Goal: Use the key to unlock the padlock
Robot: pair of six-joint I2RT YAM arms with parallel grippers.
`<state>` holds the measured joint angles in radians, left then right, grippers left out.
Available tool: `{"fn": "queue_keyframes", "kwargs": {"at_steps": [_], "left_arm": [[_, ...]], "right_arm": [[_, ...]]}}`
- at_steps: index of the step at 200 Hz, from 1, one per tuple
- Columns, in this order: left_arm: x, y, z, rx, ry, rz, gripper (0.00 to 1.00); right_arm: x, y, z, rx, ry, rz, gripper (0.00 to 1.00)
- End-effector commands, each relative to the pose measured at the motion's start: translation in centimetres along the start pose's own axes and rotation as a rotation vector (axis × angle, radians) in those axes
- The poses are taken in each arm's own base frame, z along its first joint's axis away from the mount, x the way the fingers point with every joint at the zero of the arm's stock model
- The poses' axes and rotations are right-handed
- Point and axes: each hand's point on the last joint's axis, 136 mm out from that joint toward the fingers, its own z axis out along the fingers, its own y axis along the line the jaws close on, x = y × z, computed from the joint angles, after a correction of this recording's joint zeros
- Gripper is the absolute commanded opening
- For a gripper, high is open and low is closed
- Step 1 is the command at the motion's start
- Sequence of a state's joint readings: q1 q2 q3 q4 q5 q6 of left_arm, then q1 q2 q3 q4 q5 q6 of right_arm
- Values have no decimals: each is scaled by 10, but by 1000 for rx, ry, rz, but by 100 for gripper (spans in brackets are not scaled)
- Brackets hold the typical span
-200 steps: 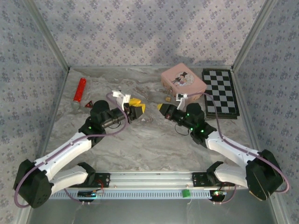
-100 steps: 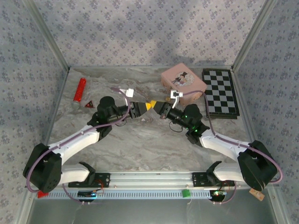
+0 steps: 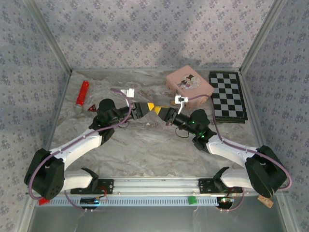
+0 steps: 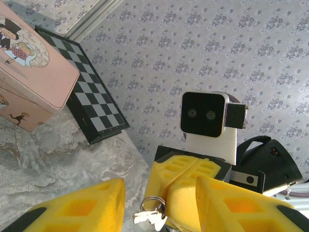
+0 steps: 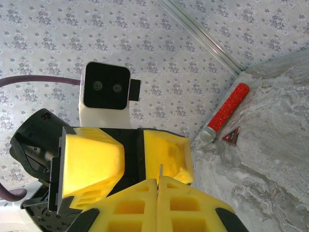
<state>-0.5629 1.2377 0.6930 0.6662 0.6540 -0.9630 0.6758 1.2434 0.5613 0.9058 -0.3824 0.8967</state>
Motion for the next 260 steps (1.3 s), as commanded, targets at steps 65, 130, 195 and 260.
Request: {"fn": "queue_keyframes", "kwargs": {"at_steps": [65,130,195,260], "left_arm": [[-7,-30,-5,88,-4,54,35],[-3,-34,-2,101,1,61,26],[-3,-36,-2,106,-5,67,27],[-1,-40,-1,128,-1,70,18]], "right_arm": [[-17,10,-6,-49,-68,-27,0],[-14,9,-3,-61,-54,-9,0],[-11,13,0,-90,-31,1,0],[-9,11,0,-87,-28,3,0]]}}
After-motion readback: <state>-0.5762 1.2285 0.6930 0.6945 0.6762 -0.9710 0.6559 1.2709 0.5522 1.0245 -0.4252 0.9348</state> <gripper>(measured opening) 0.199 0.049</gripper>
